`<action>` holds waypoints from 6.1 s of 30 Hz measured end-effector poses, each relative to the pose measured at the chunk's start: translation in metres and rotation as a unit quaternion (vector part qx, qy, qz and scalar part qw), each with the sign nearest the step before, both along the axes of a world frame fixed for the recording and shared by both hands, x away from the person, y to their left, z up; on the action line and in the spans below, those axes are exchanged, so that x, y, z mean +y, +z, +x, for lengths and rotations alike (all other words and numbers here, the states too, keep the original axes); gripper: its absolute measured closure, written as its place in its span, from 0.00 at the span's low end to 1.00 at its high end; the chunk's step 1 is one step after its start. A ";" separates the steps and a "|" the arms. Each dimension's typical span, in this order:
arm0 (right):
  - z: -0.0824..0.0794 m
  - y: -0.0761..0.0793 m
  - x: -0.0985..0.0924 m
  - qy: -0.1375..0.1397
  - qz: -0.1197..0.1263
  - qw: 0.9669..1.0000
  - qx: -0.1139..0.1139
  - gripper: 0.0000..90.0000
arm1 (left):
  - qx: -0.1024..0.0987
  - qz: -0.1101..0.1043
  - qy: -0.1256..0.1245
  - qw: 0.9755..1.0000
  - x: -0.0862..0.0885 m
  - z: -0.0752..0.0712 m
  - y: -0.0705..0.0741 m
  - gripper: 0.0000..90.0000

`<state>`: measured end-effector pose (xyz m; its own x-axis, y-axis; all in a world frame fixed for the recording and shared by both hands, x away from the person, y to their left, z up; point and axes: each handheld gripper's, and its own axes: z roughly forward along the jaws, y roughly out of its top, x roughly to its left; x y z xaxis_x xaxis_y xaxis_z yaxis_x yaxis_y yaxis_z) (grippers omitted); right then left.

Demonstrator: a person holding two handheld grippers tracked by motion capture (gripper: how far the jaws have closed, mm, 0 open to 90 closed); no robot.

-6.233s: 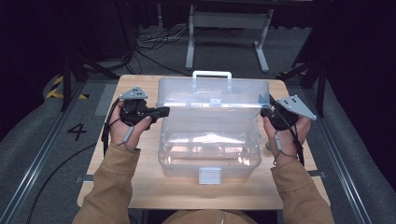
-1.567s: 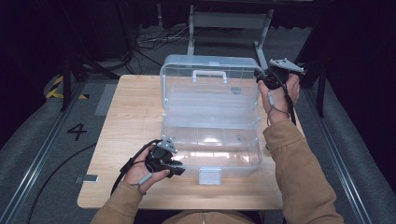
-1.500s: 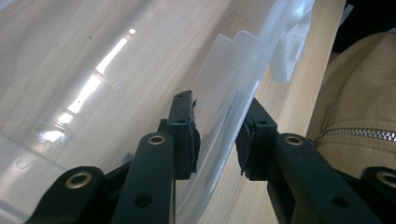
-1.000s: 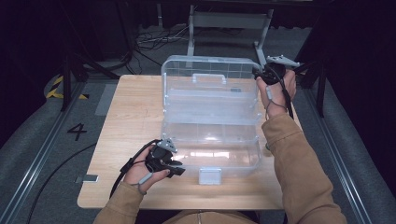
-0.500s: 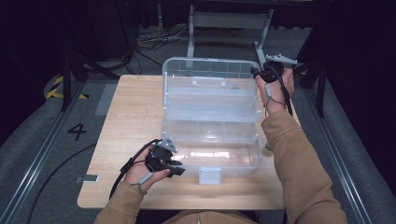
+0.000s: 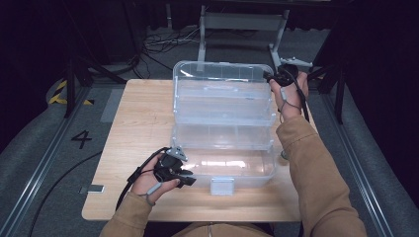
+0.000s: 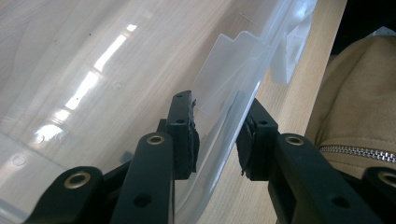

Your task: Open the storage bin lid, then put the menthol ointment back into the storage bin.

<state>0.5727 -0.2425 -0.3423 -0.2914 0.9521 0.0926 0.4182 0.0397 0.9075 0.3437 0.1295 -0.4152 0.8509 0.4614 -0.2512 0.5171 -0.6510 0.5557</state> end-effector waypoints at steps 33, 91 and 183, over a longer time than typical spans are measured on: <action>0.031 -0.036 -0.008 0.033 -0.003 0.999 0.040 0.91 | 0.002 0.000 -0.001 1.000 0.000 0.001 0.000 0.77; -0.024 -0.021 -0.049 0.064 0.035 0.997 -0.002 0.62 | 0.009 -0.020 0.006 1.000 0.014 -0.004 0.026 0.63; -0.144 -0.029 -0.099 0.171 -0.130 0.945 0.248 0.50 | -0.009 -0.032 0.133 0.990 0.087 0.037 0.050 0.52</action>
<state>0.4287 -0.3416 -0.3714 -0.5689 0.8190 0.0753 0.7114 0.4440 0.5448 0.3810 0.2164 -0.3653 0.7056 0.6539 -0.2730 0.6552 -0.4554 0.6028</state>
